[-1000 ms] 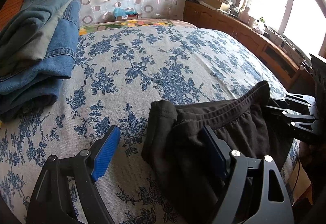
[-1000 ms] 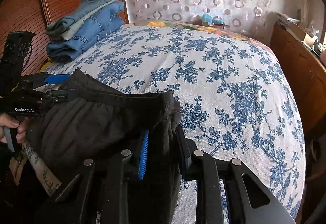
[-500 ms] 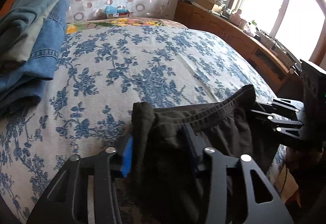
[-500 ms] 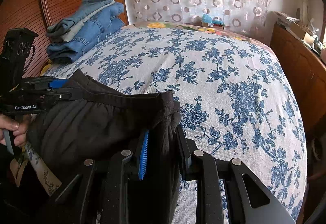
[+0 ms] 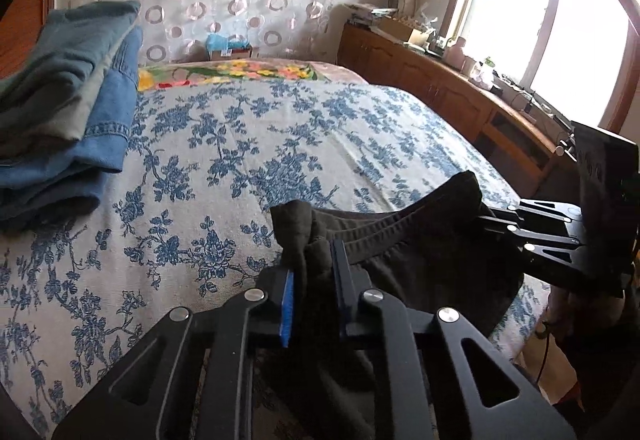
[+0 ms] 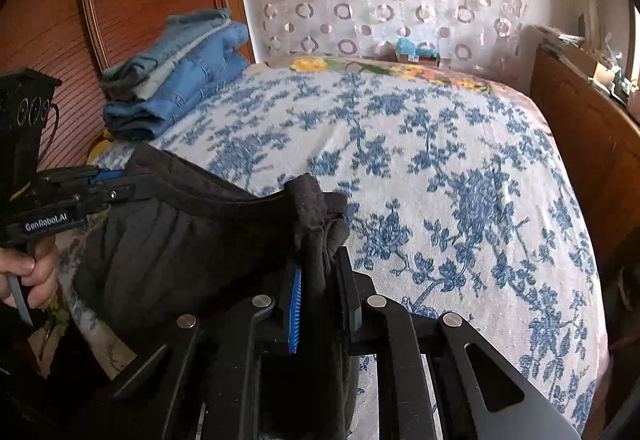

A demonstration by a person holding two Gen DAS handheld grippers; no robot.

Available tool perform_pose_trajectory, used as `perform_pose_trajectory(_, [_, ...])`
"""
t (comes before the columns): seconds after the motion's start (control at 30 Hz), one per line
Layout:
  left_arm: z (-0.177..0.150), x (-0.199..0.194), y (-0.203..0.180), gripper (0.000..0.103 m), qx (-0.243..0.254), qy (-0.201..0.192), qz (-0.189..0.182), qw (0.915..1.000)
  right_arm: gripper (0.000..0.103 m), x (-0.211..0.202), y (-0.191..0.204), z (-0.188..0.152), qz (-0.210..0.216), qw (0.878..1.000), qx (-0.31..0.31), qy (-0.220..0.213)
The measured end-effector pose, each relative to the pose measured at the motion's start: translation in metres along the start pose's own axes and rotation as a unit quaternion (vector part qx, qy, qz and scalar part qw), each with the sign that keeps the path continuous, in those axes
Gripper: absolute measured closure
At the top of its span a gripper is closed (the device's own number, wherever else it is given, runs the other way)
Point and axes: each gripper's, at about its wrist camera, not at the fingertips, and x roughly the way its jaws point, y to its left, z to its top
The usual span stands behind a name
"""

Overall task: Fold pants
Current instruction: 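Lift the folded black shorts up with both tools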

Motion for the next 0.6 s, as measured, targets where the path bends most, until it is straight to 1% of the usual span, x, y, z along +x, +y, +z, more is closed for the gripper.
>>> perform_pose_trajectory(0.43, [0.014,-0.046,-0.014,0.087,0.02,-0.059,0.001,0.9981,0.09,-0.047,0.017,0.013,-0.005,0.998,-0.025,-0.058])
perform_pose_trajectory(0.6, [0.022,-0.064,-0.014,0.087,0.025,-0.08,0.008,0.9965,0.09,-0.062,0.022,0.02,-0.007,0.996,-0.037,-0.08])
